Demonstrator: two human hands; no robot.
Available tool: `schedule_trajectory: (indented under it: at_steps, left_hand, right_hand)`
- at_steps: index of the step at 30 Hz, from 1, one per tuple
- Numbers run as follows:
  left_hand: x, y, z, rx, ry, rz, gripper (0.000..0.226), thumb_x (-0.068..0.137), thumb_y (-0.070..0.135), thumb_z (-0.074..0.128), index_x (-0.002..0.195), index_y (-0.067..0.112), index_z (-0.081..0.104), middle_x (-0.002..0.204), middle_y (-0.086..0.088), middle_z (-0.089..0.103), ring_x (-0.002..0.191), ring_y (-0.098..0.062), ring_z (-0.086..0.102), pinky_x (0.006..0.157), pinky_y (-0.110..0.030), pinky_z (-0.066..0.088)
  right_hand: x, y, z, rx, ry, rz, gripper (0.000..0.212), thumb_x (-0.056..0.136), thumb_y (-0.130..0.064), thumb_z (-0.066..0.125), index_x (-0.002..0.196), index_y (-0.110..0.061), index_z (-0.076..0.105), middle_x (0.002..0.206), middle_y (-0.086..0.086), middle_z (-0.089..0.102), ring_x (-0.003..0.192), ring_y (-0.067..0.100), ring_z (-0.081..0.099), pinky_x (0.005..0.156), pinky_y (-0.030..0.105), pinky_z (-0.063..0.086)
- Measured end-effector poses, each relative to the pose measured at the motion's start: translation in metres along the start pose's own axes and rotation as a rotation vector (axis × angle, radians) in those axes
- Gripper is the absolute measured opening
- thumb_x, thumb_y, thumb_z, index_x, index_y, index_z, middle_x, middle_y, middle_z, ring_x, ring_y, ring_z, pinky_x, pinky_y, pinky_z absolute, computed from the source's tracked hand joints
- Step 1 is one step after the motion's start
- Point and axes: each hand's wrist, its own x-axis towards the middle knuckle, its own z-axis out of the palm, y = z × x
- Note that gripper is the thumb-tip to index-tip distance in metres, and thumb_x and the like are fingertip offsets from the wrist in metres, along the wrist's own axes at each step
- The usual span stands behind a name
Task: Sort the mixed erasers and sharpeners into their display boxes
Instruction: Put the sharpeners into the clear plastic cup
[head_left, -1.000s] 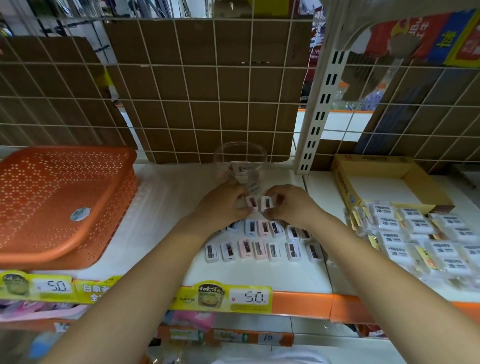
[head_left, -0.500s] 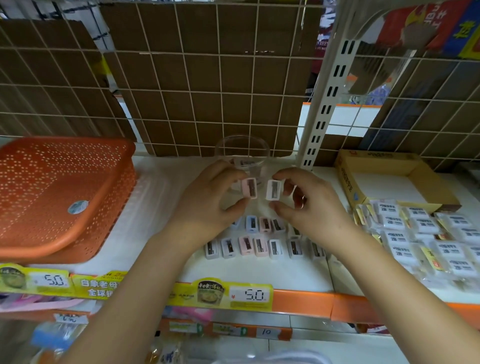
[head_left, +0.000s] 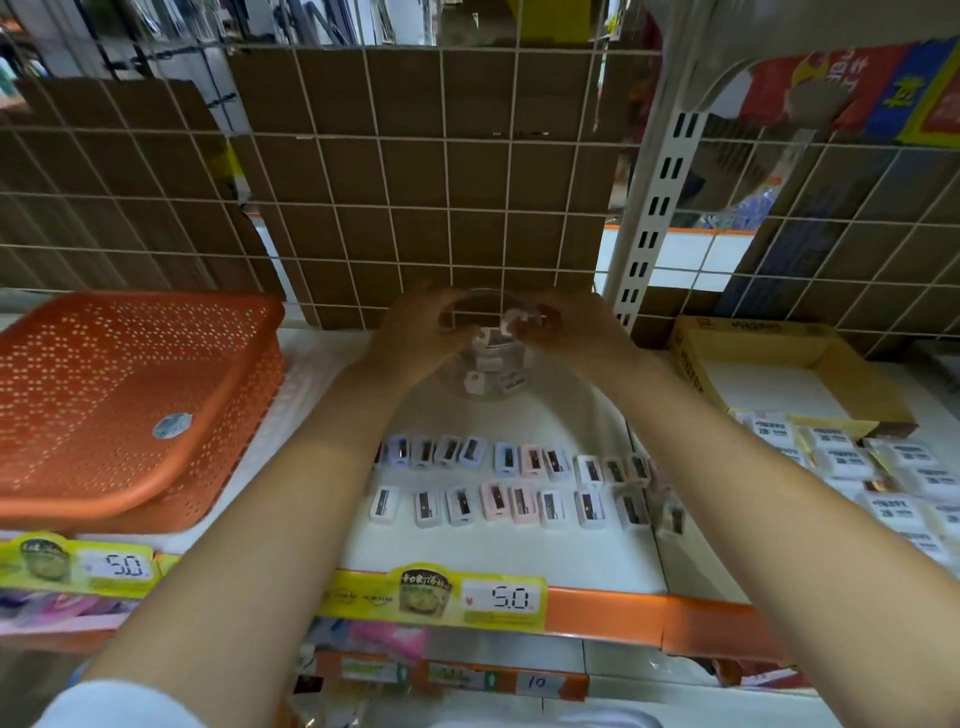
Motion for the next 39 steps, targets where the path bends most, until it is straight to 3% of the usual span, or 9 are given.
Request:
schedule_trajectory:
  at_steps: [8, 11, 15, 20, 23, 26, 31, 34, 39]
  left_hand:
    - [-0.033, -0.030, -0.008, -0.039, -0.037, -0.090, 0.033, 0.089, 0.022, 0.058, 0.121, 0.014, 0.057, 0.111, -0.006, 0.057, 0.099, -0.020, 0.055, 0.081, -0.028, 0.042]
    - [-0.065, -0.038, -0.012, -0.027, -0.019, -0.163, 0.033, 0.088, 0.017, 0.060, 0.120, 0.012, 0.057, 0.114, -0.004, 0.054, 0.094, -0.012, 0.049, 0.079, -0.019, 0.033]
    - [-0.100, -0.049, -0.017, -0.015, -0.102, -0.204, 0.034, 0.085, 0.011, 0.063, 0.119, 0.013, 0.059, 0.110, -0.005, 0.056, 0.093, -0.018, 0.053, 0.074, -0.016, 0.032]
    - [-0.122, -0.060, -0.017, -0.079, -0.145, -0.226, 0.037, 0.081, 0.005, 0.066, 0.116, 0.014, 0.060, 0.103, -0.002, 0.053, 0.085, -0.014, 0.054, 0.069, -0.006, 0.036]
    - [-0.122, -0.065, -0.017, -0.104, -0.132, -0.244, 0.046, 0.078, 0.001, 0.068, 0.121, 0.014, 0.057, 0.105, -0.002, 0.052, 0.086, -0.013, 0.055, 0.072, -0.009, 0.038]
    - [-0.122, -0.066, -0.016, -0.078, -0.118, -0.240, 0.053, 0.076, 0.002, 0.070, 0.125, 0.013, 0.054, 0.105, -0.002, 0.052, 0.085, -0.011, 0.053, 0.070, -0.009, 0.038]
    - [-0.117, -0.067, -0.014, 0.046, -0.162, -0.264, 0.051, 0.075, 0.019, 0.075, 0.122, 0.010, 0.056, 0.100, -0.005, 0.051, 0.081, -0.017, 0.050, 0.067, -0.019, 0.032]
    - [-0.116, -0.065, -0.013, 0.076, -0.181, -0.233, 0.053, 0.066, 0.039, 0.064, 0.111, 0.011, 0.063, 0.095, -0.004, 0.051, 0.081, -0.016, 0.050, 0.066, -0.010, 0.035]
    - [-0.111, -0.054, -0.017, 0.063, -0.069, -0.227, 0.036, 0.077, 0.020, 0.073, 0.110, 0.013, 0.061, 0.103, -0.002, 0.054, 0.085, -0.014, 0.051, 0.068, 0.000, 0.033]
  right_hand:
    - [-0.026, 0.019, -0.010, -0.117, -0.013, 0.101, 0.028, 0.092, -0.020, 0.053, 0.119, -0.017, 0.059, 0.108, 0.004, 0.063, 0.085, 0.008, 0.051, 0.074, 0.021, 0.037]
    - [-0.058, 0.032, -0.021, -0.116, -0.110, 0.148, 0.024, 0.089, -0.019, 0.058, 0.113, -0.024, 0.059, 0.102, -0.003, 0.060, 0.076, 0.006, 0.052, 0.066, 0.018, 0.036]
    - [-0.094, 0.047, -0.028, -0.217, -0.277, 0.179, 0.030, 0.086, -0.024, 0.062, 0.115, -0.025, 0.060, 0.096, -0.012, 0.052, 0.070, -0.006, 0.047, 0.055, 0.008, 0.033]
    - [-0.109, 0.059, -0.030, -0.405, -0.379, 0.195, 0.037, 0.086, -0.015, 0.059, 0.123, -0.020, 0.057, 0.100, -0.008, 0.047, 0.089, 0.005, 0.044, 0.079, 0.015, 0.034]
    - [-0.111, 0.062, -0.029, -0.448, -0.400, 0.240, 0.025, 0.082, -0.007, 0.058, 0.106, -0.005, 0.064, 0.101, 0.003, 0.053, 0.091, 0.017, 0.052, 0.083, 0.028, 0.044]
    - [-0.111, 0.059, -0.029, -0.506, -0.428, 0.255, 0.016, 0.082, -0.007, 0.057, 0.096, -0.007, 0.063, 0.100, 0.004, 0.048, 0.096, 0.020, 0.051, 0.083, 0.030, 0.044]
    - [-0.109, 0.058, -0.028, -0.507, -0.452, 0.309, 0.026, 0.083, -0.012, 0.061, 0.109, -0.011, 0.061, 0.103, 0.002, 0.047, 0.098, 0.020, 0.047, 0.081, 0.026, 0.041]
    - [-0.110, 0.059, -0.028, -0.464, -0.417, 0.331, 0.034, 0.082, -0.016, 0.065, 0.115, -0.014, 0.057, 0.106, 0.002, 0.049, 0.100, 0.018, 0.046, 0.082, 0.024, 0.041]
    - [-0.110, 0.056, -0.030, -0.307, -0.239, 0.299, 0.029, 0.078, -0.011, 0.066, 0.103, -0.023, 0.054, 0.100, 0.002, 0.054, 0.090, 0.019, 0.053, 0.067, 0.024, 0.042]
